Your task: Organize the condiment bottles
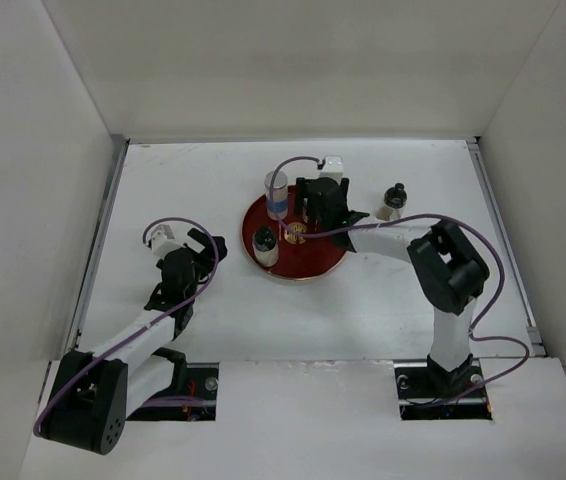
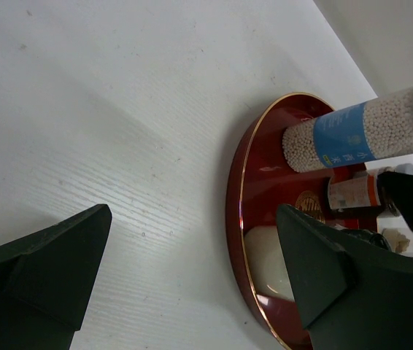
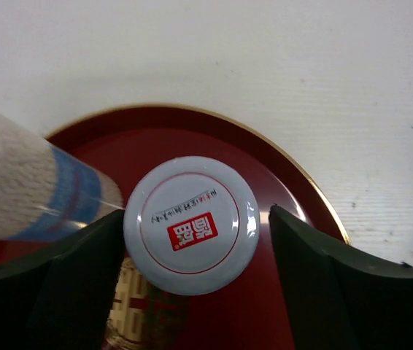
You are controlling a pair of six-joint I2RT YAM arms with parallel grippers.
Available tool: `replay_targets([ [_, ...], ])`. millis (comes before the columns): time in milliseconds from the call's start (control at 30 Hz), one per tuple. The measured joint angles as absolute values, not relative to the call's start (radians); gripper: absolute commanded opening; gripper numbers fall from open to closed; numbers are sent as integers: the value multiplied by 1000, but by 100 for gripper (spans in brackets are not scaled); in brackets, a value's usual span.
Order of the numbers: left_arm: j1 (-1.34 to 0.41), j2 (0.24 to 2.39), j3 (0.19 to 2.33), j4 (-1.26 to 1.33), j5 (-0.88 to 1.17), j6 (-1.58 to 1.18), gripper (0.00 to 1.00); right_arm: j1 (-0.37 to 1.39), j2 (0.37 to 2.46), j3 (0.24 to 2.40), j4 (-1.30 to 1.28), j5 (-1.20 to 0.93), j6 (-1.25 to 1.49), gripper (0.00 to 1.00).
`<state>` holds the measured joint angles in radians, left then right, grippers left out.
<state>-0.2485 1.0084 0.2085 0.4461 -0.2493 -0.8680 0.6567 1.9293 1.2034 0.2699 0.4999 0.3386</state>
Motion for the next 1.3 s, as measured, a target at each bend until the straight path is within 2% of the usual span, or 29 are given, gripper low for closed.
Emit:
replay_targets([
  [100,-247,1008,208,446,-249,-868,100,668,1913,1230,282,493,337,99],
  [300,-244,1008,208,446,-249,-868,100,658,1694,1116,295,494,332,100],
  [500,-245,1014,208,447,-245,-868,100,466,1446,966,282,597,349,100],
  [633,-245,1023,208,449,-246,-868,100,345,1483,971,215,617,367,100],
  [833,-245,1023,208,453,-247,-868,100,306,1655,1021,111,573,371,100],
  [933,-245,1023,208,453,-249,-868,100,281,1707,1038,95,549,373,90],
  [1033,-247,1023,208,453,-250,-868,100,262,1728,1046,96,524,376,66],
  [1100,-249,1023,208,453,-251,-868,100,258,1728,1046,102,516,379,55],
  [1300,-251,1023,209,455,-253,-868,100,332,1595,926,162,530,368,53],
])
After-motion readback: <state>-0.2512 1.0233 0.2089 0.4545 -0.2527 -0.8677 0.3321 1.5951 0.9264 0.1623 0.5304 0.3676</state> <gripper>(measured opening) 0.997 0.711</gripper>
